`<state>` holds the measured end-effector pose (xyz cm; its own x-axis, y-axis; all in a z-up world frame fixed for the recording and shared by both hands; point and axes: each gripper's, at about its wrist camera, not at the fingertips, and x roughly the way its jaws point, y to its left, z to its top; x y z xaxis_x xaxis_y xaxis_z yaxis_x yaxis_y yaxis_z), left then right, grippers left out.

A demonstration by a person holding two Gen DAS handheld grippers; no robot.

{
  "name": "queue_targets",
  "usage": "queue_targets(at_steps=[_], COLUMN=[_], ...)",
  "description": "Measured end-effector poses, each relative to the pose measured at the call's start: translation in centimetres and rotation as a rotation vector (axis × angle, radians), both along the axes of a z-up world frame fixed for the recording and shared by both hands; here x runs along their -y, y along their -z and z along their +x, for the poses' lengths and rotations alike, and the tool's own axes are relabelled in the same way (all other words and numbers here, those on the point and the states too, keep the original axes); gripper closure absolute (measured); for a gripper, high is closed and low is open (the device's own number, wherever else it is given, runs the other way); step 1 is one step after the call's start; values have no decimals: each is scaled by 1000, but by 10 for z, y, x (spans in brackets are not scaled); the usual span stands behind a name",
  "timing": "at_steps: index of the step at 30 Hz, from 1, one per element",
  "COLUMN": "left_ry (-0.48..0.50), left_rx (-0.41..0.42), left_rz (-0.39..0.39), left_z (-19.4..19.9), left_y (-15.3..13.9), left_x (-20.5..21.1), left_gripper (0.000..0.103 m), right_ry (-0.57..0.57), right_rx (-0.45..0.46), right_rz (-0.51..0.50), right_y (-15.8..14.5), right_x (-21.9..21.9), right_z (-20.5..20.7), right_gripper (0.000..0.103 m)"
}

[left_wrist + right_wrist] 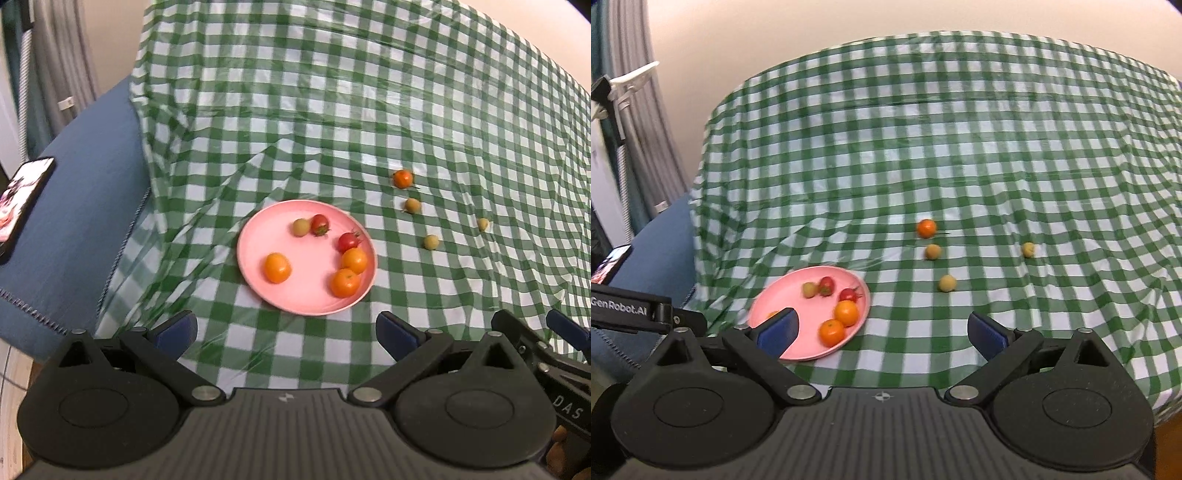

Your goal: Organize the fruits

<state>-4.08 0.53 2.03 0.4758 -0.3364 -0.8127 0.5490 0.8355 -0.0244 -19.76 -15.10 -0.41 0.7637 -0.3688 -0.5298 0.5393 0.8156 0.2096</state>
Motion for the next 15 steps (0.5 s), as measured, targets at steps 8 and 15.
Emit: queue_targets(at_steps=[8,15], left_ry=[45,72], left_rx=[-12,-68], left_rz=[14,30], left_z=[11,39], left_y=[0,14], left_x=[52,125], left_gripper=[0,0], right_ry=[86,162], right_rx=[-12,-13], right_rz=[22,18], right_y=[15,34], right_x=[42,95], right_z=[0,2], right_gripper=[5,5])
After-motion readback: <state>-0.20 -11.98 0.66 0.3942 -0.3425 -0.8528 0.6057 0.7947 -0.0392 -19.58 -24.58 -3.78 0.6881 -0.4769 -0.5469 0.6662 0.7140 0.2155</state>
